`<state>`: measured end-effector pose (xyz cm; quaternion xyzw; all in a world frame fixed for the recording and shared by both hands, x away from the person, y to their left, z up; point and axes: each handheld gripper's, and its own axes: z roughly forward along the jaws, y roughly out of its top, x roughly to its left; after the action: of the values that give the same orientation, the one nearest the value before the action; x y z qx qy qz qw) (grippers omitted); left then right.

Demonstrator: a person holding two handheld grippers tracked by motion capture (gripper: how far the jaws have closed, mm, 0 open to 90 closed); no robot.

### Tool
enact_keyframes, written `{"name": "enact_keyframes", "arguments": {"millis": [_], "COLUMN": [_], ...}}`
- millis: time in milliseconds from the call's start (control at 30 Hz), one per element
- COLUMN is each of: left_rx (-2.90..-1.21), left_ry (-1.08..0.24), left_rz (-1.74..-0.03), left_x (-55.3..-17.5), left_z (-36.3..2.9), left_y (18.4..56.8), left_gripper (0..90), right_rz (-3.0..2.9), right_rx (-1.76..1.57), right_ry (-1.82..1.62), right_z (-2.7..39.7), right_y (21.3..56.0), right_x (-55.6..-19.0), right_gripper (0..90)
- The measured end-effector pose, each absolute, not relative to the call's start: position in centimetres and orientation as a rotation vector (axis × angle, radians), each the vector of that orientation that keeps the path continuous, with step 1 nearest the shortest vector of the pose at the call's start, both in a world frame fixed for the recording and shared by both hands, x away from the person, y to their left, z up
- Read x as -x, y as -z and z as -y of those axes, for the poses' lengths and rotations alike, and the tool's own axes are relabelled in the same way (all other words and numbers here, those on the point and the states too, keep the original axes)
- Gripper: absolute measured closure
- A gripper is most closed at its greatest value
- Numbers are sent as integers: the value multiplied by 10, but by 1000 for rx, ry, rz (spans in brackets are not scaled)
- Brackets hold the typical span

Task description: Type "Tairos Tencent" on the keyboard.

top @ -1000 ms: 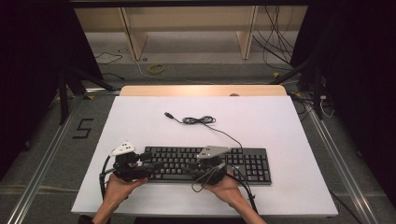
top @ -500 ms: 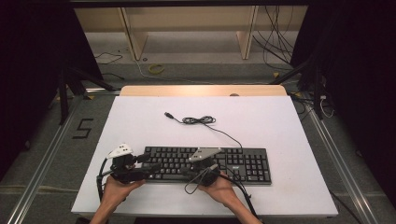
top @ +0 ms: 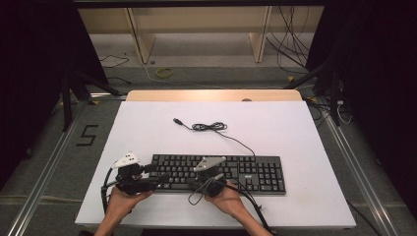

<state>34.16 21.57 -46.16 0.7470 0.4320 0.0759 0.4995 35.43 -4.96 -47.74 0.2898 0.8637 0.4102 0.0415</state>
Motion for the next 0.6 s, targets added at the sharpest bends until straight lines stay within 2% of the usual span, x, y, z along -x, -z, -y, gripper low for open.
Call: {"name": "enact_keyframes", "arguments": {"millis": [600], "left_rx": [-1808], "left_ry": [-183], "left_rz": [-1049], "left_x": [-341], "left_z": [-218], "left_y": [462], "left_gripper": [292], "right_rz": [-2659], "right_rx": [-911], "right_ry": [-1204], "right_z": [46], "right_y": [482], "right_x": [-354], "right_gripper": [900]}}
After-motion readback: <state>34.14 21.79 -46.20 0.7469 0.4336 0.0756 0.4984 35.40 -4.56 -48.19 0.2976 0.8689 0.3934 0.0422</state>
